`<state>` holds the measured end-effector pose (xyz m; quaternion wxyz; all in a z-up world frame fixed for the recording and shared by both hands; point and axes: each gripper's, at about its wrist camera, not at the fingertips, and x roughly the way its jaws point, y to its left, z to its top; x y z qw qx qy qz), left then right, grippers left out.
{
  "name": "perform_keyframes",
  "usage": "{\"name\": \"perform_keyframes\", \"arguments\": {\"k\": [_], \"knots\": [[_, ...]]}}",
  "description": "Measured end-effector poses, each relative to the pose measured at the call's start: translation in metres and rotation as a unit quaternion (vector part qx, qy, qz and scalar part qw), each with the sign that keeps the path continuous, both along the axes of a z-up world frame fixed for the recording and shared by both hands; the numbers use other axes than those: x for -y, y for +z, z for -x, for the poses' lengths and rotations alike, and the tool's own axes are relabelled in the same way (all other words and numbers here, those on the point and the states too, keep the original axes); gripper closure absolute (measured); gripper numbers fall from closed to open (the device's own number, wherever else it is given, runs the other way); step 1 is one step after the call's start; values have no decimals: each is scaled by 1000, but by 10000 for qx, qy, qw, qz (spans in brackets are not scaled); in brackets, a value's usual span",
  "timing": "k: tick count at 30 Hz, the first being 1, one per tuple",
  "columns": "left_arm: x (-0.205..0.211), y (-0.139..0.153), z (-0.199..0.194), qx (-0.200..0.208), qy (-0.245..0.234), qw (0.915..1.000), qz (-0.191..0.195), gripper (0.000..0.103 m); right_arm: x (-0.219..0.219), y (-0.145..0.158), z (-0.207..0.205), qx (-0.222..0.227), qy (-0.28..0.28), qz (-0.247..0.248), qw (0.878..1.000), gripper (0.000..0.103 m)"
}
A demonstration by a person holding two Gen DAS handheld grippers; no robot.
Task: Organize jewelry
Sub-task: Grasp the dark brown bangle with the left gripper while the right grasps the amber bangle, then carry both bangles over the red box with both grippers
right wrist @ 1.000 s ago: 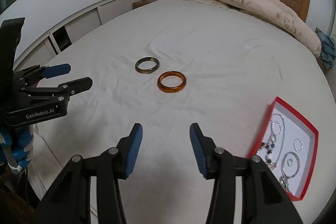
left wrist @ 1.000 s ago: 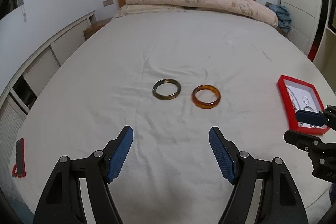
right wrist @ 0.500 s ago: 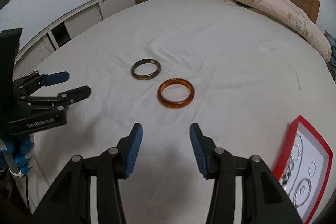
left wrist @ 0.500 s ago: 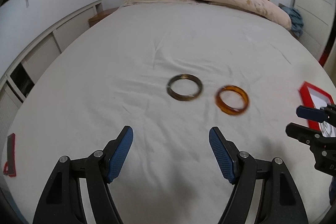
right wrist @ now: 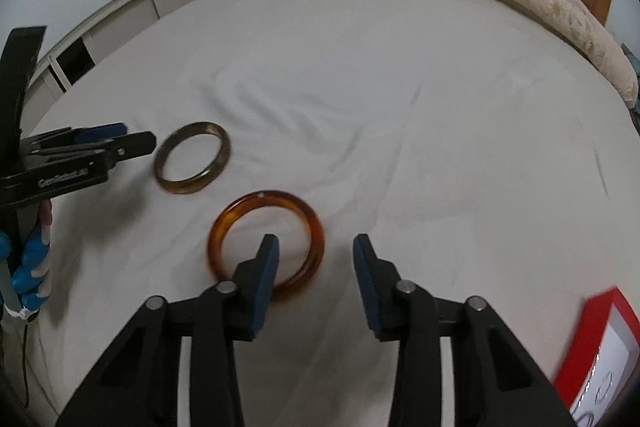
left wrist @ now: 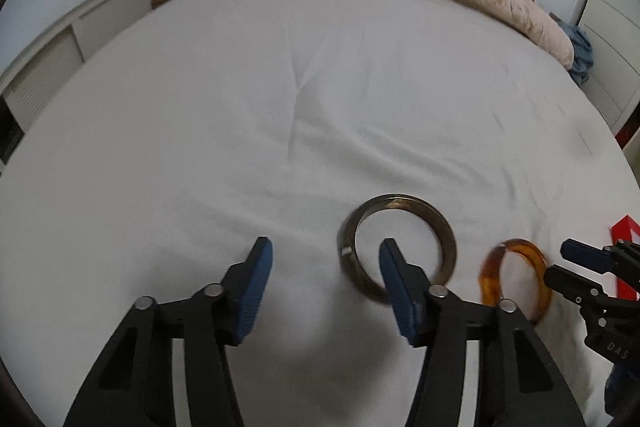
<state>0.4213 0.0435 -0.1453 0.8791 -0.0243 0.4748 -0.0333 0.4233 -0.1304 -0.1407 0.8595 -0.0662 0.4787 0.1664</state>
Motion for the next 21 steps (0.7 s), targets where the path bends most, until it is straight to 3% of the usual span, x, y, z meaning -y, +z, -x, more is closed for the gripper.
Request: {"name": "perform_keyframes", "arguments": {"k": [7, 9, 10, 11, 12, 21], "knots": [[14, -20, -6, -48, -260, 9993, -269, 57, -21, -25, -12, -67, 380, 399, 9985, 84], [17, -20, -4, -5, -311, 9991, -272, 69, -26, -26, -12, 7, 452, 450, 9980, 92], [19, -19, -3, 16, -365, 9990, -251, 75, -28, -27, -11, 65, 479, 482, 9977, 92], [22, -18, -2, 36, -407, 9988, -271, 88, -30, -27, -10, 119, 490, 517, 9974, 92], [23, -18, -3, 55, -423, 9986, -301, 93, -31, -26, -8, 176, 490, 532, 9972, 92], [19, 8, 20, 287, -265, 9989, -249, 94, -11, 7, 25, 541, 189, 219, 9981, 94]]}}
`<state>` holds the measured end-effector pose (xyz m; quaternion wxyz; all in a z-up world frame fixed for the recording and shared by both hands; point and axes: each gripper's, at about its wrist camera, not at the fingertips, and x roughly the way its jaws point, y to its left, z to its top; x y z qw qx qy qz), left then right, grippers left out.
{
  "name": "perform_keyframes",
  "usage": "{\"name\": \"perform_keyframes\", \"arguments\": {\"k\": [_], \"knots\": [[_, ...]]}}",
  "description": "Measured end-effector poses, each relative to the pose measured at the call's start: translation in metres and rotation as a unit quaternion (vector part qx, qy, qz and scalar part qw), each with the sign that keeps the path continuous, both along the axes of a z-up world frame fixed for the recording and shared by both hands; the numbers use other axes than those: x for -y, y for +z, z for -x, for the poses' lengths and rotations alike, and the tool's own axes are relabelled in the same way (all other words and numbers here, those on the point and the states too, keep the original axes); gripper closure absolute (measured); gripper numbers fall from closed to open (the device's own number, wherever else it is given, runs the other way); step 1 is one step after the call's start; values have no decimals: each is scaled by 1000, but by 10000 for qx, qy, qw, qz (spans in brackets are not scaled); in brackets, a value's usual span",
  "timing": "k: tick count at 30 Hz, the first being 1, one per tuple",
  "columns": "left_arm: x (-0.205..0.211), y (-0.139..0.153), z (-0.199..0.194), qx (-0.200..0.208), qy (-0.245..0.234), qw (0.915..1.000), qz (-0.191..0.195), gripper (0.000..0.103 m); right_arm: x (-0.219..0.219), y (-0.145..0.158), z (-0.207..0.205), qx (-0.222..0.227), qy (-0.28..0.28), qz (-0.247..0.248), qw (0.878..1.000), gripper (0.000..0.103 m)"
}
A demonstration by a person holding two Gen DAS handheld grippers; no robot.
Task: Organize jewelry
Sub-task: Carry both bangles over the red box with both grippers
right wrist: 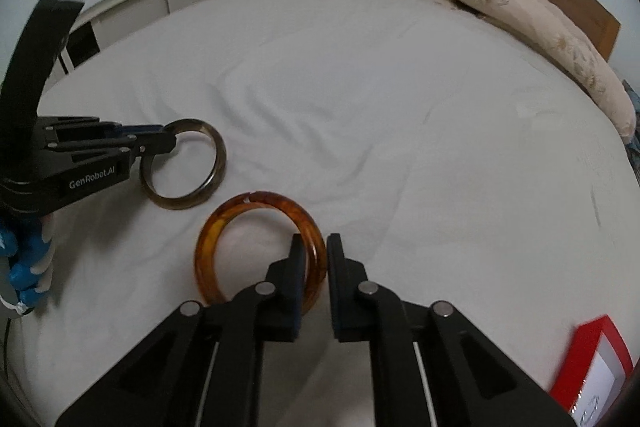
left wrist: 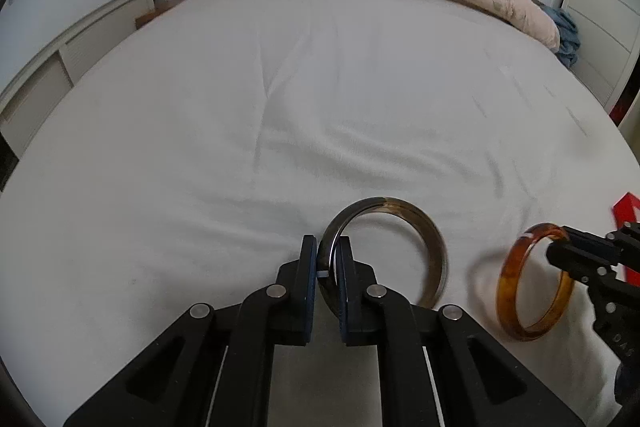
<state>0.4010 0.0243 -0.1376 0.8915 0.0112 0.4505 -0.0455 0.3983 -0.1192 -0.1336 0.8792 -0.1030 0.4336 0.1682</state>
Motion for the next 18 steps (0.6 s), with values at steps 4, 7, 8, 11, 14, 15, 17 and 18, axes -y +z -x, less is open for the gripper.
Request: {"name": "perform_keyframes", "arguments": {"k": [4, 7, 8, 11, 14, 15, 17, 18], "knots": [[3, 23, 16, 142, -31, 9999, -37, 94, 12, 28, 22, 187, -161, -133, 9996, 94], [12, 42, 29, 252, -118, 9996, -61, 94, 28, 49, 45, 342, -305, -197, 9988, 94], [17, 47, 32, 286, -158, 9994, -66, 94, 35, 56, 54, 400, -363, -205, 9983, 94], [39, 64, 46, 365, -348, 9987, -16, 94, 62, 76, 79, 543, -559, -175, 9968, 94], [72, 77, 56, 425, -631, 9971, 55, 94, 93, 90, 92, 628, -787, -104, 9949, 94], [87, 80, 61, 428, -754, 9962, 105, 94, 106, 94, 96, 651, -894, -53, 9938, 94], [117, 84, 68, 428, -997, 9939, 201, 94, 136, 98, 108, 669, -1132, 53, 9913, 94], [130, 85, 73, 434, -1099, 9927, 233, 94, 147, 98, 109, 665, -1217, 88, 9903, 94]]}}
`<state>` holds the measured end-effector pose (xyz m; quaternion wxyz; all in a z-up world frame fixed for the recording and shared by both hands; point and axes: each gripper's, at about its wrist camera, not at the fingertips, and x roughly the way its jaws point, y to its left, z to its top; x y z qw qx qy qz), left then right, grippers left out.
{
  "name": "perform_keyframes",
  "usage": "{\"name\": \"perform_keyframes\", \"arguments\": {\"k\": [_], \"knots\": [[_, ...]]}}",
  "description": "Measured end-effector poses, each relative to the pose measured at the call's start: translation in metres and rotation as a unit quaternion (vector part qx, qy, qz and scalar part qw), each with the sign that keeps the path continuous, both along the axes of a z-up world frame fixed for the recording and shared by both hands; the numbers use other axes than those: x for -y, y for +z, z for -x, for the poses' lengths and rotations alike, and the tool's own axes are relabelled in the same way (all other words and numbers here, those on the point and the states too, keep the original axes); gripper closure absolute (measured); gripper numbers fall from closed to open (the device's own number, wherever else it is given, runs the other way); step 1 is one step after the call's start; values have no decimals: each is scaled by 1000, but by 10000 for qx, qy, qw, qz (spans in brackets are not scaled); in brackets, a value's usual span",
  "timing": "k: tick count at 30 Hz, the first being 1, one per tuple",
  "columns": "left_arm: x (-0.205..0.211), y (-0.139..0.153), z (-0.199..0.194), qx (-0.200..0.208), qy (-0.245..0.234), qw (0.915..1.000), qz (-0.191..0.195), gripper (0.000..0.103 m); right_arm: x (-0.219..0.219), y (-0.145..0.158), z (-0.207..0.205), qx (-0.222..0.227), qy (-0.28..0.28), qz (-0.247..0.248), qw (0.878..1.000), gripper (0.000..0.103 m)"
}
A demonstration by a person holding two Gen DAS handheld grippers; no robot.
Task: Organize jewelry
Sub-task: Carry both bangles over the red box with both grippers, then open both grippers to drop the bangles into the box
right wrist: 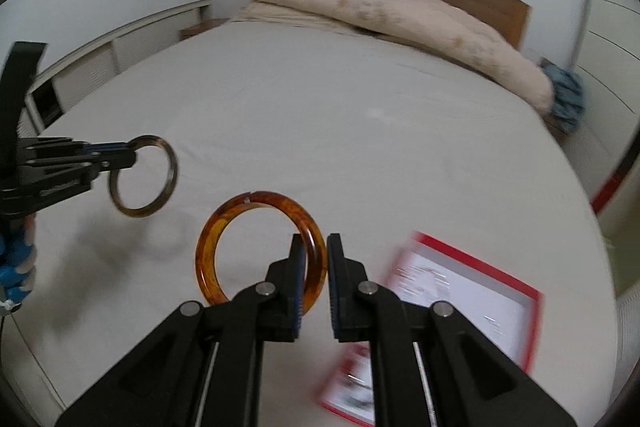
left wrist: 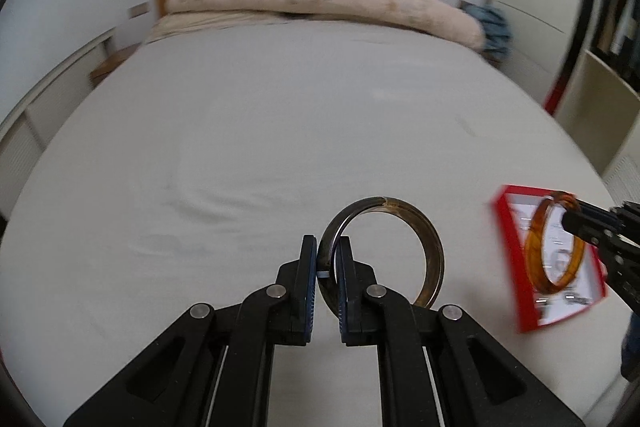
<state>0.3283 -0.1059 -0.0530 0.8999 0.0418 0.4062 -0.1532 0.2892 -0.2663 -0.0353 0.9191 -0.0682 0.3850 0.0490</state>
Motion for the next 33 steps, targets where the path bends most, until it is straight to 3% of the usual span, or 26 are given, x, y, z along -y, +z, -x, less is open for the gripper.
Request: {"name": "perform_keyframes", "arguments": {"k": [8, 16, 25, 33], "knots": [[125, -14, 18, -266, -863, 9957, 187, 94, 115, -22, 28, -278, -964, 282, 9945, 94], [214, -54, 25, -612, -1457, 9872, -205, 94, 171, -68, 38, -771, -1304, 427, 9875, 94], [244, -94, 25, -879, -1405, 9822, -887, 94, 179, -96, 41, -1079, -1053, 697, 9861, 94], [235, -104, 19, -1000, -1272, 9836, -799, 92, 187, -98, 42, -1149, -1114, 698, 9846, 92]]}}
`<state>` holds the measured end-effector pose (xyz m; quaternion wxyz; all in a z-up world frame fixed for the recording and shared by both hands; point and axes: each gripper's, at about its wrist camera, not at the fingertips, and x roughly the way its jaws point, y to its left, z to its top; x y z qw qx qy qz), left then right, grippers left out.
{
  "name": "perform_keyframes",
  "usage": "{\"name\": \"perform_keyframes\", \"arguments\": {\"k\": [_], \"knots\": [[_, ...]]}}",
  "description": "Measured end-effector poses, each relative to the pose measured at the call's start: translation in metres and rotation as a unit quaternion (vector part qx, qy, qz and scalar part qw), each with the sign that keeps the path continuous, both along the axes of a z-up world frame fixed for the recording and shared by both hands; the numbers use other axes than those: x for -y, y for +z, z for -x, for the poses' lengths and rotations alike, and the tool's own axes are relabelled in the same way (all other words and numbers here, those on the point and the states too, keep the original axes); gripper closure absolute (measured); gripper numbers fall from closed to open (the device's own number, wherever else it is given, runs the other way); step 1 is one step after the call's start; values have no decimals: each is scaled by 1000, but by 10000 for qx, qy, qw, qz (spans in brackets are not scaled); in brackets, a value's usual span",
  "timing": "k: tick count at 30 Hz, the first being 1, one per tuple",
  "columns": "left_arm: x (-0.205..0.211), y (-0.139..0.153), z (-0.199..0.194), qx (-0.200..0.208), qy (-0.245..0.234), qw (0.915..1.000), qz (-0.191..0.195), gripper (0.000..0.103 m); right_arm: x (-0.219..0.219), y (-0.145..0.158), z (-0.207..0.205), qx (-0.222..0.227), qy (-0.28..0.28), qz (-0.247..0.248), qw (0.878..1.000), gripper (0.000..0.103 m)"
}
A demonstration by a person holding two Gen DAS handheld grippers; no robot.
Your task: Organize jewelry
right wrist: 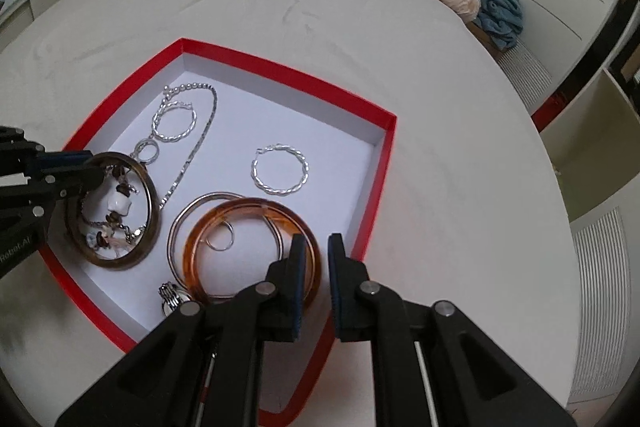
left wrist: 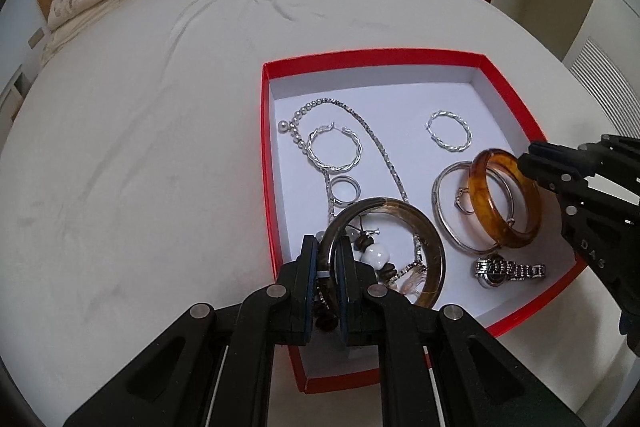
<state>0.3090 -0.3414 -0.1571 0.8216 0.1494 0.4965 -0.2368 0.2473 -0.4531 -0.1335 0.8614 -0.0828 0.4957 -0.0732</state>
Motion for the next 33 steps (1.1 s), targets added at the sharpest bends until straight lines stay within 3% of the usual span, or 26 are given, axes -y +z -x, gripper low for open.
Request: {"name": "perform_keyframes", "arguments": {"k": [2, 5, 8, 12, 17, 21, 33], "knots": [[-2, 2, 0, -34, 14, 9999, 113, 88, 3, 4, 3, 41, -64, -73, 9999, 91], [-5, 10, 2, 35, 56, 9997, 220, 74, 6, 13, 10, 158, -133, -182, 9996, 90], [-9, 25, 9, 132, 62, 9993, 350, 71, 4, 28, 21, 311, -239, -253, 9989, 80], [-26, 52, 27, 336, 148, 9978, 552, 63, -5, 53, 43, 582, -379, -478, 9964, 76], [-56, 89, 60, 610, 340, 9944, 798, 62, -33, 80, 74, 847, -388, -699, 9932, 65], [-91, 114, 88, 882, 600, 9905, 871, 48, -64, 97, 103, 1001, -343, -808, 9911, 63], [-181, 171, 179, 1573, 1121, 9783, 753, 32, -149, 142, 176, 1476, -216, -992, 9838, 54]]}}
